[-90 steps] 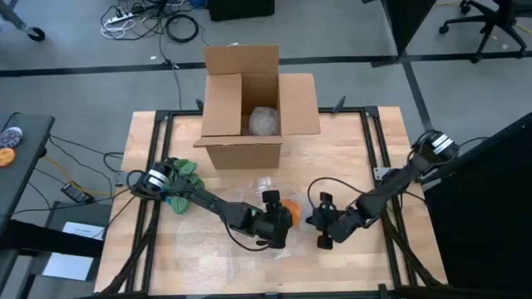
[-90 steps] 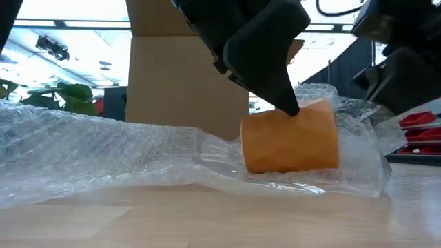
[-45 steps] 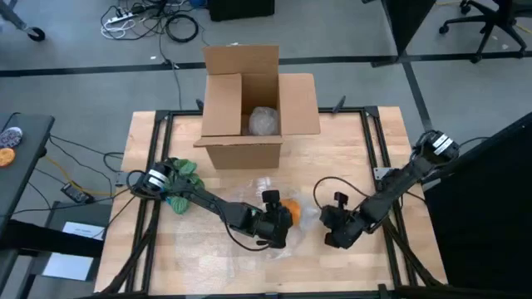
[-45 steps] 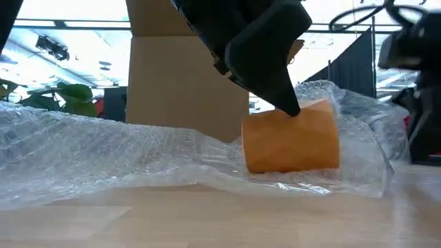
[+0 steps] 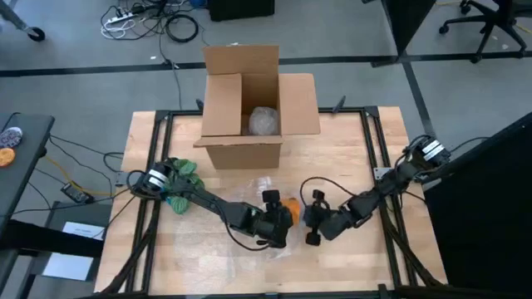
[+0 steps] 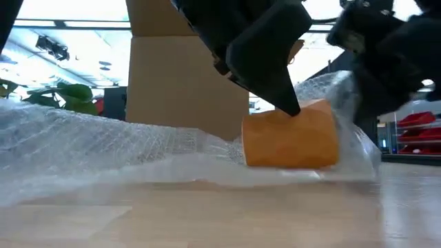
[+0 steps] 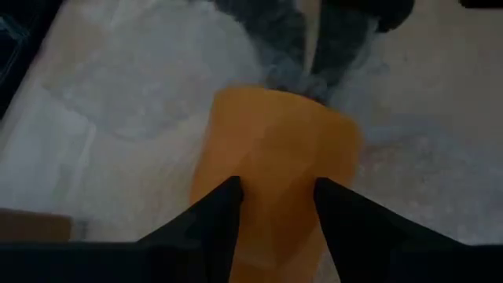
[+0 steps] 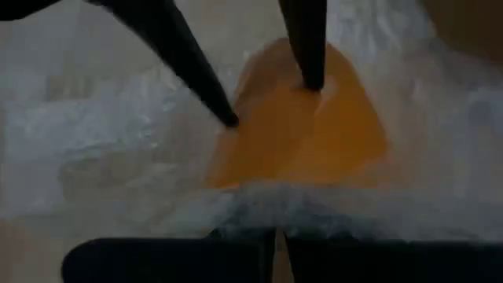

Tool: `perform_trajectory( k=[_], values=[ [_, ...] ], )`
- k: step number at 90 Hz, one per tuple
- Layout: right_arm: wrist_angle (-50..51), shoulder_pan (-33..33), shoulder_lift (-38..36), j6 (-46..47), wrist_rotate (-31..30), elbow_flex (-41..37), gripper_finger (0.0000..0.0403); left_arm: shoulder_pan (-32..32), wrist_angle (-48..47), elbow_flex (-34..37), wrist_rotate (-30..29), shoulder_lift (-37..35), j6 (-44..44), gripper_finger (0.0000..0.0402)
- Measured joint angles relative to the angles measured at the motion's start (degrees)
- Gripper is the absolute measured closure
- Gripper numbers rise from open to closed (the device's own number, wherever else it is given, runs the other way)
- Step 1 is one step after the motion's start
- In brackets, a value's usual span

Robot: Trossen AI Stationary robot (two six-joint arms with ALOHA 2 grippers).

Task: Wrap mug
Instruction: Wrap the orange mug with the bubble wrap

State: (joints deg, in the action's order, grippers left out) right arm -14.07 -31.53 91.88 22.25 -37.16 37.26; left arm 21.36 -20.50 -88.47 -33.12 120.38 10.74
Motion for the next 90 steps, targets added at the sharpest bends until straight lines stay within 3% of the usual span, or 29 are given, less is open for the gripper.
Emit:
perform_trajectory(
  k=[22, 30, 58, 81, 90],
  values=[
    [-2.1, 4.1, 0.0, -4.5, -0.7, -0.1, 0.0403, -0.1, -1.0, 0.0, -2.1, -0.1, -0.3, 0.025],
    [-2.4, 4.1, 0.0, -4.5, 0.6, -0.1, 0.0403, 0.1, -1.4, 0.0, -4.8, -0.5, -1.3, 0.025],
    [-1.9, 1.8, -3.6, -6.5, 3.7, 0.0, 0.0403, 0.2, 0.8, -0.3, -4.8, -0.8, -3.2, 0.025],
    [2.8, 1.7, -8.7, -8.3, 4.6, 0.0, 0.0403, 0.1, 4.7, -0.3, -5.0, -0.8, -4.8, 0.025],
    [10.6, 1.7, -9.3, -8.2, 5.5, 3.6, 0.0403, 0.1, 6.4, -0.3, -4.9, -0.8, -4.9, 0.025]
  ],
)
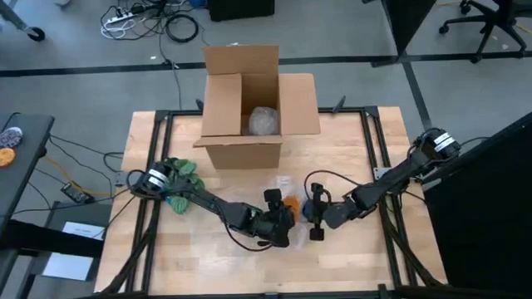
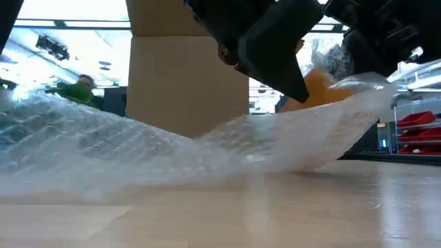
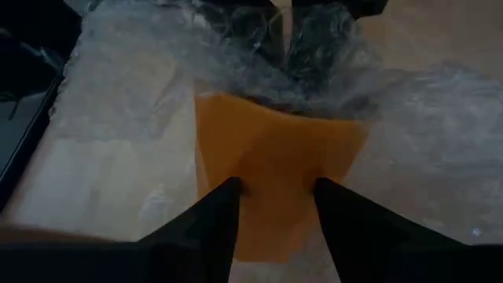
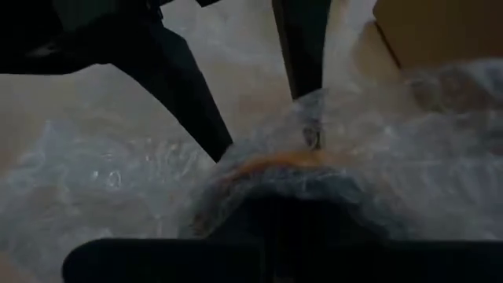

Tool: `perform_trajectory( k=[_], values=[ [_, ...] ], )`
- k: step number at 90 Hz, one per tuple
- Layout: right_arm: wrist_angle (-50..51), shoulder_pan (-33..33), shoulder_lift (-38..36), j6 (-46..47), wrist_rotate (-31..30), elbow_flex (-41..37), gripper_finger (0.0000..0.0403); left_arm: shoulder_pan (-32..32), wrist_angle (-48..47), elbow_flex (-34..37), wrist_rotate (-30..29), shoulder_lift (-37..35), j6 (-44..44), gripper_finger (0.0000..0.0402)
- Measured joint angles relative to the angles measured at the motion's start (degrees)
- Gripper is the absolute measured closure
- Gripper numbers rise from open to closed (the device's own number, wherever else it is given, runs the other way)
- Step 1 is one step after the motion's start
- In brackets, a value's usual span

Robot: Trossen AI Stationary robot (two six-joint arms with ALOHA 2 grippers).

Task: Wrap mug
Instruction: Wrap the orange mug with the bubble wrap

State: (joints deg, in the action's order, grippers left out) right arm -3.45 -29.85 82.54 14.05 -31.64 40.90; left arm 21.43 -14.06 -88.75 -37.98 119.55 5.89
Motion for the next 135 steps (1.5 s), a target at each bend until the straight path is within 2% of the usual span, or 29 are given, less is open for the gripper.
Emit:
perform_trajectory(
  k=[18, 30, 40, 54, 62, 79, 88, 100, 117, 135],
  values=[
    [27.5, 2.2, 3.0, 5.9, 7.8, 14.6, 0.0403, -0.1, 7.1, 0.1, 2.0, 0.9, -1.4, 0.025],
    [35.8, 4.2, 6.4, 8.3, 14.5, 18.9, 0.0402, -0.3, 10.8, 0.2, 2.7, 3.2, -1.4, 0.025],
    [37.8, 5.6, 8.1, 10.9, 19.8, 19.2, 0.0402, -0.4, 14.4, 0.2, 6.5, 5.7, -1.2, 0.025],
    [39.5, 7.2, 8.8, 11.6, 21.7, 19.1, 0.0403, -0.5, 16.4, 0.2, 6.5, 6.8, -0.5, 0.025],
    [39.3, 8.0, 9.6, 10.7, 23.0, 19.1, 0.0403, -0.4, 15.1, 0.2, 5.3, 6.6, -0.5, 0.025],
    [38.7, 8.2, 10.5, 12.3, 24.4, 18.8, 0.0403, -0.3, 2.7, -0.1, 1.8, 3.1, -1.8, 0.025],
    [39.0, 8.4, 11.6, 12.8, 26.9, 18.9, 0.0403, 0.2, 0.1, -0.4, 0.9, 0.7, -1.2, 0.025],
    [39.9, 8.2, 12.3, 12.7, 29.2, 18.8, 0.0403, 1.3, -0.3, -0.6, -1.7, -1.9, -1.4, 0.025],
    [41.4, 7.2, 11.5, 12.9, 29.5, 20.4, 0.0403, 2.5, 3.9, -0.4, -1.8, -2.4, -2.9, 0.025],
    [47.2, 6.1, 11.2, 13.3, 29.5, 24.2, 0.0403, 2.7, 4.4, -0.3, -1.8, -2.2, -2.7, 0.025]
  ],
)
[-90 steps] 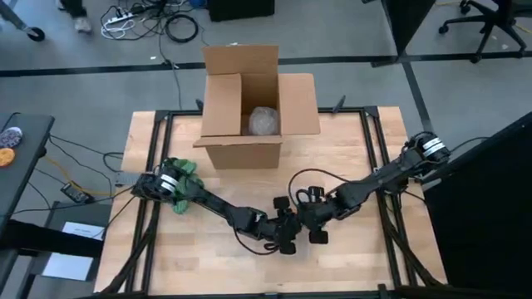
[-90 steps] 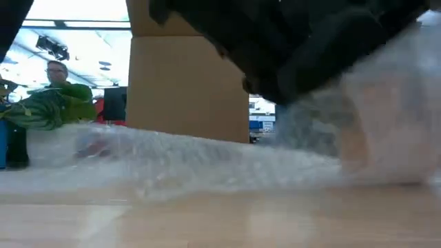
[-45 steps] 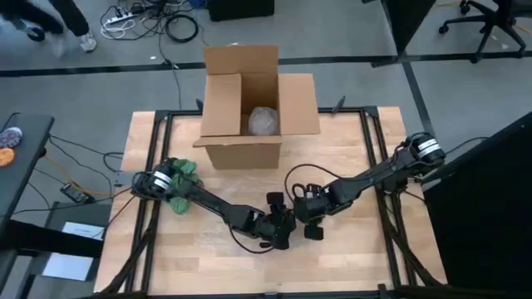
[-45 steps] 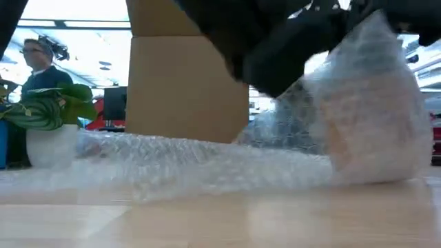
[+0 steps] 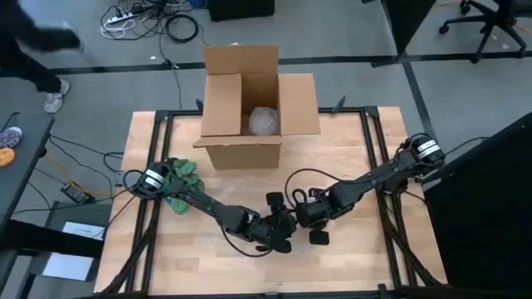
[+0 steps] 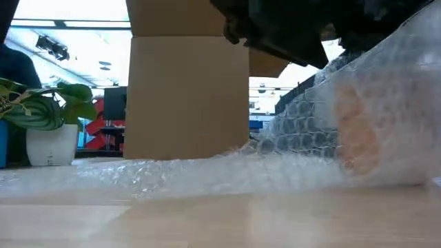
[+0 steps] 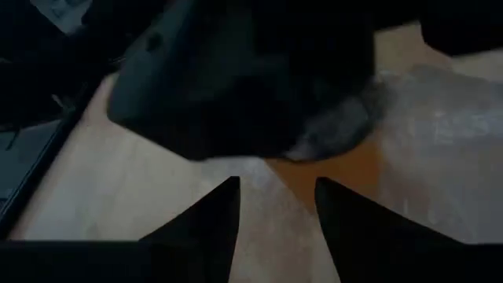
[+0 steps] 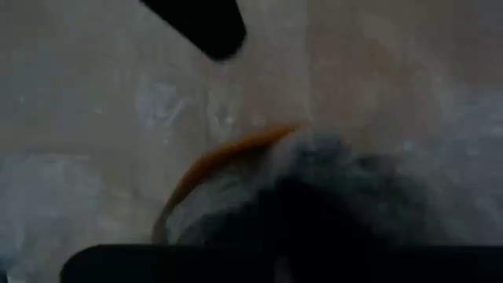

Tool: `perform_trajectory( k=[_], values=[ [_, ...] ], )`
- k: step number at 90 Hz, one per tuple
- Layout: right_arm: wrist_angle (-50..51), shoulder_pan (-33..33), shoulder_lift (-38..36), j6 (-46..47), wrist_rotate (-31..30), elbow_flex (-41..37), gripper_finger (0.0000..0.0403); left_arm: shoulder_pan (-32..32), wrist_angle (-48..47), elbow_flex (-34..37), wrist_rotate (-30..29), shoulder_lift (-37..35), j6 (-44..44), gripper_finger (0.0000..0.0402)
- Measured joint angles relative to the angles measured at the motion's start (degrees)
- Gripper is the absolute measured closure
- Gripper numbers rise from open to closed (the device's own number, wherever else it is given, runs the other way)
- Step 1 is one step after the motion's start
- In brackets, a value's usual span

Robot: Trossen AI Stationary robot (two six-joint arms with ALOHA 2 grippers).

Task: Wrap mug
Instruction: Wrap the orange mug with the bubble wrap

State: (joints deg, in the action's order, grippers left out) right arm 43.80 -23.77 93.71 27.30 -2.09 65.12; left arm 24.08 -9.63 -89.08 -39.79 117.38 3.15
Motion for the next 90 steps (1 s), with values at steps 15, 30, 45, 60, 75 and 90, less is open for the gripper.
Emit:
perform_trajectory(
  k=[15, 30, 45, 60, 75, 90],
  values=[
    [4.2, -0.9, 0.0, 0.3, 0.0, 3.1, 0.0403, 0.0, 2.2, 0.0, 0.3, 0.0, 0.0, 0.025],
    [7.5, -1.7, 0.0, 0.7, -0.2, 5.3, 0.0403, 0.0, 6.2, 0.1, 0.4, 0.2, -0.2, 0.025],
    [12.7, -3.0, -0.1, 0.9, -2.8, 8.7, 0.0403, -0.3, 17.9, 2.2, 1.8, 2.4, -2.8, 0.025],
    [15.6, -4.9, -0.1, 0.9, -7.4, 13.5, 0.0403, -0.9, 23.9, 5.3, 2.4, 3.6, -1.9, 0.025],
    [12.7, -6.3, -0.1, -2.1, -12.5, 14.6, 0.0403, -1.2, 25.6, 5.8, 2.6, 3.9, -1.4, 0.025],
    [11.8, -5.3, 0.1, -0.2, -12.8, 10.6, 0.0403, -0.8, 24.9, 5.8, 2.1, 3.6, -2.6, 0.025]
  ],
)
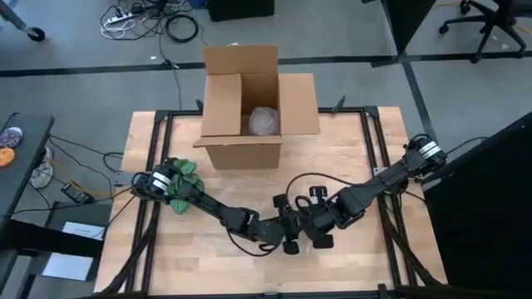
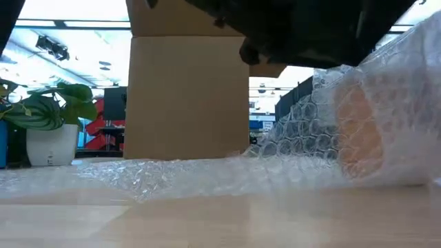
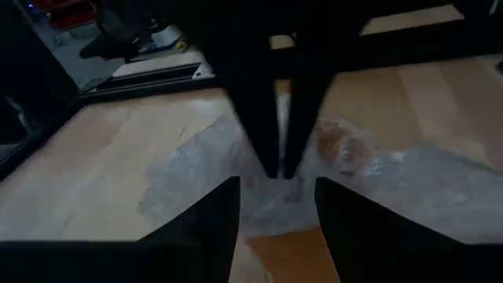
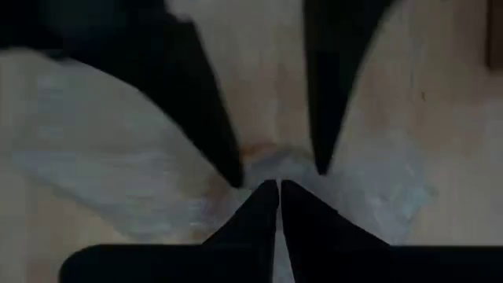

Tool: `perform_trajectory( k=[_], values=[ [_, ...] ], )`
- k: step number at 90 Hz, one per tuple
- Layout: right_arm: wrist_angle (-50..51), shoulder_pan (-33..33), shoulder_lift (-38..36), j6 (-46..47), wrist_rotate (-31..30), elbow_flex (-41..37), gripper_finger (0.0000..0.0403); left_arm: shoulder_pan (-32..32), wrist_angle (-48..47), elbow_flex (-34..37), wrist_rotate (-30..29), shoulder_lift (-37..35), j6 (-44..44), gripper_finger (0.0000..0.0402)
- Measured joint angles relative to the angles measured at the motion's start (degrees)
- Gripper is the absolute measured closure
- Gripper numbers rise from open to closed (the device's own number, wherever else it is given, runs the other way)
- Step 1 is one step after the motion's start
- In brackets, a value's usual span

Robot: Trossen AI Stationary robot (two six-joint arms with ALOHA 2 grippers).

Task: Wrap mug
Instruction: Wrap the orange mug with the bubble wrap

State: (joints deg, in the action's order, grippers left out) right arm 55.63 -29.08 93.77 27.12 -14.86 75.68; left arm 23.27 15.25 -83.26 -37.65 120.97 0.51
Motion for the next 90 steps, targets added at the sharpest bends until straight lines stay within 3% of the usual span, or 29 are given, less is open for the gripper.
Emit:
perform_trajectory(
  k=[20, 37, 47, 55, 73, 90],
  values=[
    [-10.0, 0.5, 0.1, 1.6, 4.3, -10.9, 0.0403, 3.2, -5.4, 0.0, -4.2, -3.6, -4.8, 0.025],
    [-13.6, 0.8, 0.1, 2.3, 6.0, -14.6, 0.0403, 5.8, -29.5, -0.1, -4.9, -8.9, 3.2, 0.025],
    [-11.0, 0.9, 0.1, 2.3, 7.4, -11.9, 0.0403, 6.5, -39.8, -0.1, -5.0, -10.2, 10.1, 0.025],
    [-6.9, 0.6, 0.0, 3.2, 7.6, -7.9, 0.0403, 6.5, -42.8, -0.1, -5.2, -10.1, 11.6, 0.025],
    [5.2, 0.1, -0.1, 7.4, 6.5, 1.9, 0.0403, 6.4, -43.4, -0.1, -5.2, -10.0, 11.5, 0.025],
    [4.3, 0.0, -0.2, 7.8, 1.7, 3.9, 0.0403, 6.5, -43.3, 0.0, -5.3, -10.0, 10.9, 0.025]
  ],
)
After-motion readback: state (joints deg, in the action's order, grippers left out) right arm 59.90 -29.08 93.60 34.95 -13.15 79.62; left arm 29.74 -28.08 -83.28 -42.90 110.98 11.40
